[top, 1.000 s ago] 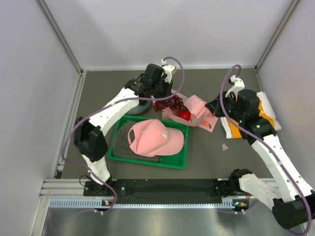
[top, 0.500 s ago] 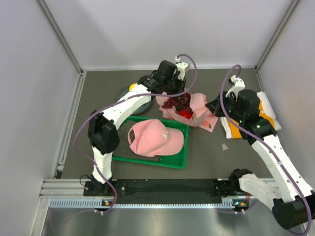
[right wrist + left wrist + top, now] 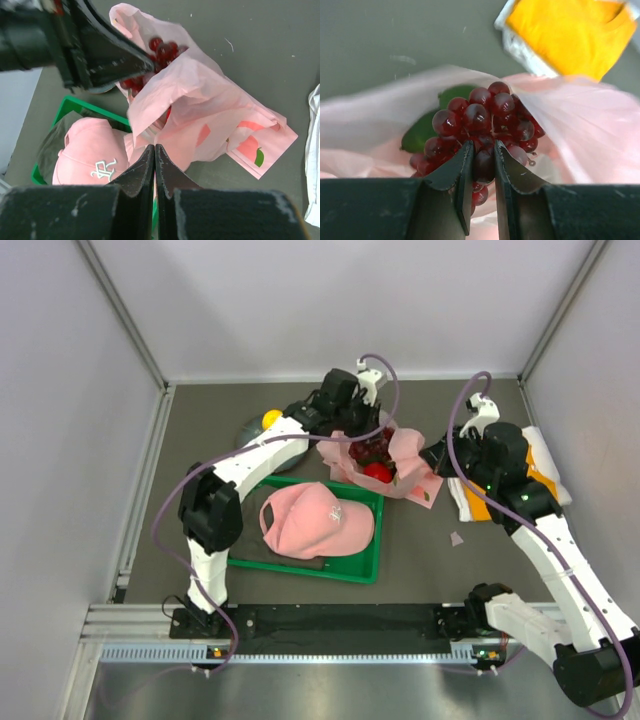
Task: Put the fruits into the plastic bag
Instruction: Place the fake fruit in the plastic bag.
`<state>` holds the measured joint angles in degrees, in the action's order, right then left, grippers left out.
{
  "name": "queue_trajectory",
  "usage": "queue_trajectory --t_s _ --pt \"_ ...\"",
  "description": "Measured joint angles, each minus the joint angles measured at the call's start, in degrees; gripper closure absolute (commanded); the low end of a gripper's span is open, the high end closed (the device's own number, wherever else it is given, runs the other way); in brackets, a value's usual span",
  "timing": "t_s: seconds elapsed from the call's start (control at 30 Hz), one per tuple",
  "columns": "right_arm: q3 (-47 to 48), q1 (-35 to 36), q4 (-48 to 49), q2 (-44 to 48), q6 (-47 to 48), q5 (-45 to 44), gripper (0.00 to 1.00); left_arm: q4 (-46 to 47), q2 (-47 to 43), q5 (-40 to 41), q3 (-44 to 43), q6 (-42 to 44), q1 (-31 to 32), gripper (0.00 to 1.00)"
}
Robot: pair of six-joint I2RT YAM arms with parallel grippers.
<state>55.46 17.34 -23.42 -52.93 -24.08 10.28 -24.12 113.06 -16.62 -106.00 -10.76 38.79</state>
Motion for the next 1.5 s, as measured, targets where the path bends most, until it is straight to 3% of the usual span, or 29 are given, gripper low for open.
queue_trajectory --t_s 0.23,0.37,0.43,0.53,0.8,1.27,1.5 --pt "-0.6 0.0 0.2 -0.1 0.0 -0.1 1.0 1.4 2.8 2.4 8.1 -1.1 0.0 1.0" --pt "-0.7 0.0 0.1 -0.1 0.0 -0.1 1.0 2.2 4.1 4.0 8.6 -1.5 -0.1 0.76" --pt "-0.7 0.0 0.1 -0.1 0.0 -0.1 1.0 2.3 4.1 4.9 8.6 -1.6 -0.1 0.54" --pt "-0.7 0.0 0.1 -0.1 0.0 -0.1 1.0 3.1 4.1 6.1 8.6 -1.8 -0.1 0.39" --pt "-0.7 0.0 0.1 -0.1 0.0 -0.1 1.0 4.0 2.5 9.0 9.6 -2.3 -0.1 0.18" --pt "-0.7 0.0 0.0 -0.1 0.0 -0.2 1.0 7.7 -16.4 14.0 22.0 -1.6 -1.5 0.11" --pt "-0.7 0.0 0.0 -0.1 0.0 -0.1 1.0 11.3 -22.4 20.3 28.8 -7.0 -9.2 0.1"
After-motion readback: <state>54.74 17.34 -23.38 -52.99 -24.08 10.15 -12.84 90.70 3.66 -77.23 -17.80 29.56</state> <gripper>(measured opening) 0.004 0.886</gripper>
